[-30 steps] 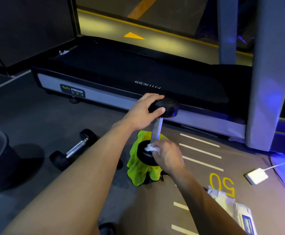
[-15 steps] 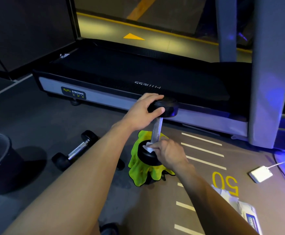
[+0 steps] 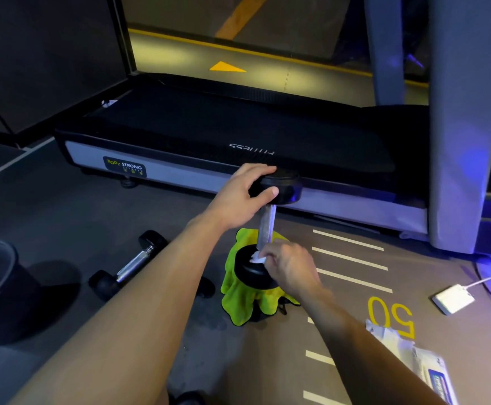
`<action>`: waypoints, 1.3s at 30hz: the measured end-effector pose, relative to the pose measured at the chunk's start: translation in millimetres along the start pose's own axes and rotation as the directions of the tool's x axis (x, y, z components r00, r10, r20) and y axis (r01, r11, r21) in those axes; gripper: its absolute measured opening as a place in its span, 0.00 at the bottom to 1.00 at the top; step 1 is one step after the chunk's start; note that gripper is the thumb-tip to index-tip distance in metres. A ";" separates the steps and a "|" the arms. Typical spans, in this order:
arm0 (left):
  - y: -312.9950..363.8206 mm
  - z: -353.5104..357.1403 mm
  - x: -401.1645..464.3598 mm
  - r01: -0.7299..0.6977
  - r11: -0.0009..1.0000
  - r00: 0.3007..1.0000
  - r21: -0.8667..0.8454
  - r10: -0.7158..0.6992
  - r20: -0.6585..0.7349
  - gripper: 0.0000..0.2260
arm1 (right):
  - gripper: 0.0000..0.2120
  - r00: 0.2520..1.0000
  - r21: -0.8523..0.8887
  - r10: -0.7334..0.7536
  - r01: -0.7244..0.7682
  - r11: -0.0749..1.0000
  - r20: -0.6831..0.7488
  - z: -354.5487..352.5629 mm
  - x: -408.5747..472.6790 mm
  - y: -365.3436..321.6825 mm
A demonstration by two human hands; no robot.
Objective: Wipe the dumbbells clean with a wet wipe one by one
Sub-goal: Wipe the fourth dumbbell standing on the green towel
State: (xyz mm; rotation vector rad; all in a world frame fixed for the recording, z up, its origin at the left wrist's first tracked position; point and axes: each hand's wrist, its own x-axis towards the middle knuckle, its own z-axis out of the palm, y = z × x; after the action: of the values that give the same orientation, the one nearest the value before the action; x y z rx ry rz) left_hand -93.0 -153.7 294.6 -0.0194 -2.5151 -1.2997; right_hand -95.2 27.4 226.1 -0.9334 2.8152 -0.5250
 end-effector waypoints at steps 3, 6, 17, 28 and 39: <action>-0.8 0.4 0.8 0.007 1.000 1.000 0.004 -0.007 -0.001 0.21 | 0.12 0.992 -0.013 -0.014 0.012 1.000 -0.124 -7.3 6.7 -0.7; -0.4 0.8 2.1 0.012 1.000 1.000 0.013 -0.012 0.004 0.21 | 0.11 0.953 0.032 0.007 0.003 0.999 -0.303 -18.1 10.0 -3.3; -1.9 0.9 5.4 0.020 1.000 1.000 0.024 -0.020 0.001 0.21 | 0.13 0.969 0.036 -0.025 0.035 0.999 -0.246 -12.7 11.0 -3.9; 0.8 0.8 7.7 0.036 0.999 0.999 0.021 -0.036 0.010 0.21 | 0.12 0.995 -0.109 -0.100 0.100 0.989 0.008 -9.2 5.8 12.4; 4.0 1.6 7.4 0.012 0.998 1.000 0.058 -0.012 0.012 0.21 | 0.09 0.972 -0.001 -0.151 0.153 0.988 -0.178 -10.8 15.2 1.5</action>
State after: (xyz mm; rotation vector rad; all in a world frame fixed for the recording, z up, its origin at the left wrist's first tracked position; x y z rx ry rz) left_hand -99.9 -151.0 299.0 0.0005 -2.5654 -1.2347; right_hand -110.7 22.4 235.4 -1.1613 2.9064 -0.6758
